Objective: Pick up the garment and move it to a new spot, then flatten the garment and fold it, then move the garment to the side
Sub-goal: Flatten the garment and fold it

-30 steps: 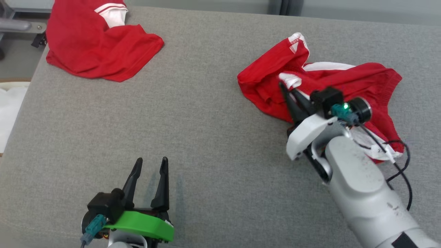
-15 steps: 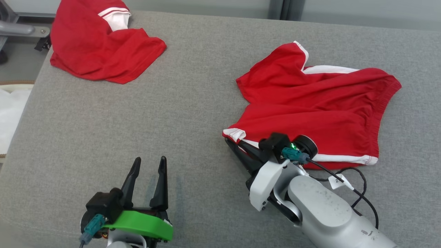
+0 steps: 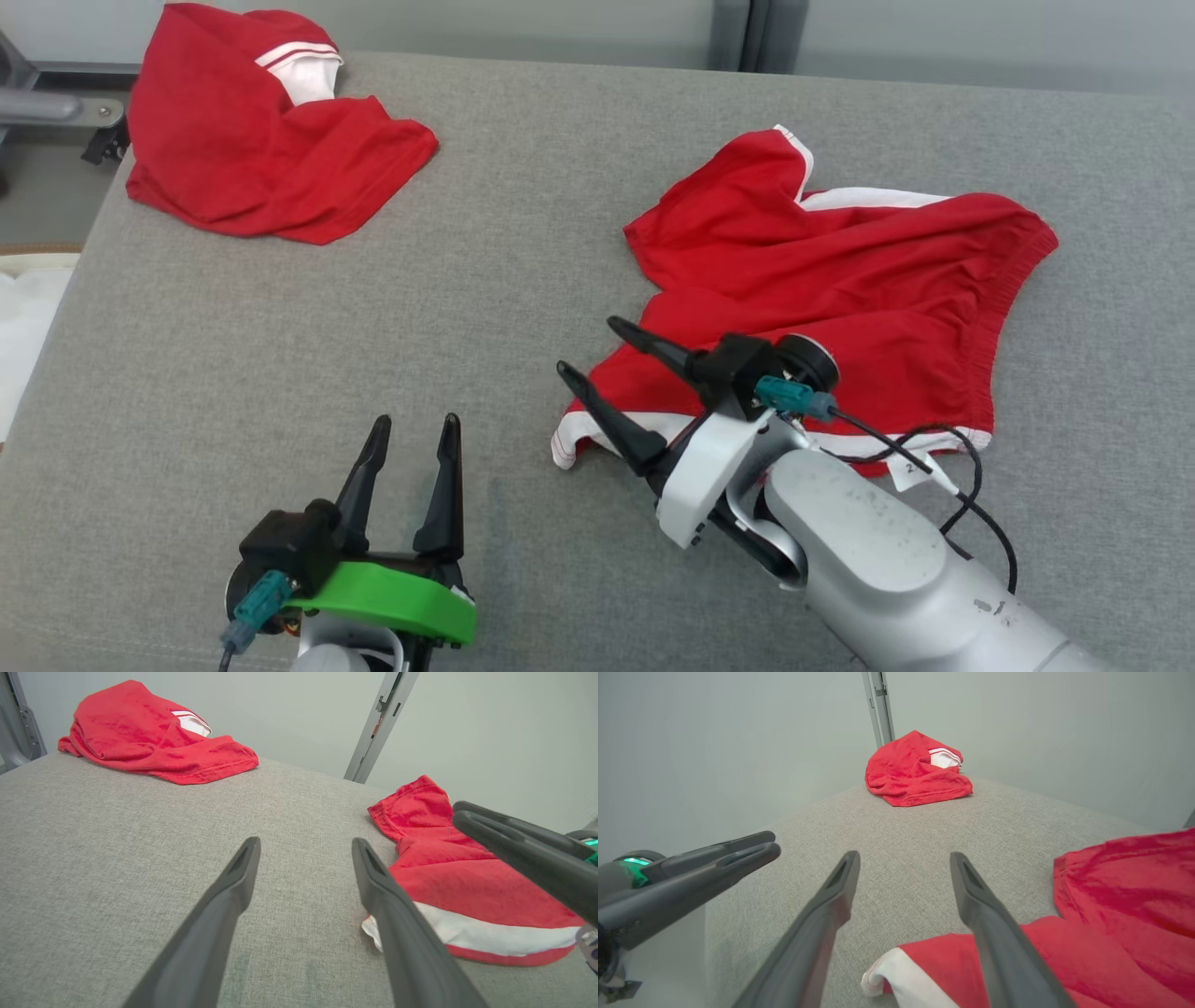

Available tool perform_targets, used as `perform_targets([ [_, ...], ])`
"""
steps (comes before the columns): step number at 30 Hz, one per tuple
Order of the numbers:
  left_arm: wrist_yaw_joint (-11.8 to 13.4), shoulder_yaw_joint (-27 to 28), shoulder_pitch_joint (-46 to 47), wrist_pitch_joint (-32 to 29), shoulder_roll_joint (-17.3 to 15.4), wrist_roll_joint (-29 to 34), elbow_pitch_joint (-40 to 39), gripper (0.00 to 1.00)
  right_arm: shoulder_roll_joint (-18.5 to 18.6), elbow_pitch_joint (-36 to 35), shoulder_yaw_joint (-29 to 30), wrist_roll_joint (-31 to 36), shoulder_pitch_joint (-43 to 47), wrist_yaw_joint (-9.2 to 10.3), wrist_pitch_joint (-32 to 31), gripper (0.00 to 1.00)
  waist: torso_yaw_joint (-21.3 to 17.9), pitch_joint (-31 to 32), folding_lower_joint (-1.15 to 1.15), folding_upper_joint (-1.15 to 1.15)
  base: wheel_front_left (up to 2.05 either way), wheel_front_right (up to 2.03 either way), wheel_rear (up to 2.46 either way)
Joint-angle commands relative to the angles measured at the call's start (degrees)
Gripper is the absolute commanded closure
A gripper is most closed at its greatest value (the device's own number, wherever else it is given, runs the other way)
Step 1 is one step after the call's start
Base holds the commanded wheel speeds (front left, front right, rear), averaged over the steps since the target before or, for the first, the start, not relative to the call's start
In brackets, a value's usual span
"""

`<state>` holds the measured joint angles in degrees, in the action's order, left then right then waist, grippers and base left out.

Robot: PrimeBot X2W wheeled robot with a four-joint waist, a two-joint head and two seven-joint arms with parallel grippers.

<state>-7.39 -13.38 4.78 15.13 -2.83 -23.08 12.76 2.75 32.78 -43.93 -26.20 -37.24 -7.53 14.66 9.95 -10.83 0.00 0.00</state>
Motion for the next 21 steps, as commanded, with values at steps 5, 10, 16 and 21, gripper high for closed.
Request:
perform_targets([
  [5, -0.2, -0.6, 1.0, 0.0, -0.1, 0.6, -0.1, 0.0, 0.3, -1.2, 8.6, 4.8, 1.2, 0.08, 0.5, 0.0, -1.9, 2.0, 0.0, 0.0, 0.0, 0.0, 0.0],
  [10, -0.2, -0.4, 0.1, 0.0, -0.1, 0.7, 0.3, 0.0, 0.3, -3.7, 20.6, 10.8, 6.3, 0.08, 0.6, 0.0, -3.5, 4.2, 0.0, 0.0, 0.0, 0.0, 0.0],
  [16, -0.2, 0.0, -2.1, 0.0, -0.1, 1.0, 1.1, 0.0, 0.2, -6.0, 33.9, 17.8, 15.4, 0.08, 0.6, 0.0, -4.9, 7.8, 0.0, 0.0, 0.0, 0.0, 0.0],
  [21, -0.2, 0.6, -4.2, 0.0, -0.1, 1.0, 1.4, 0.0, 0.2, -7.9, 40.3, 20.2, 22.1, 0.08, 0.6, 0.0, -5.9, 10.1, 0.0, 0.0, 0.0, 0.0, 0.0],
])
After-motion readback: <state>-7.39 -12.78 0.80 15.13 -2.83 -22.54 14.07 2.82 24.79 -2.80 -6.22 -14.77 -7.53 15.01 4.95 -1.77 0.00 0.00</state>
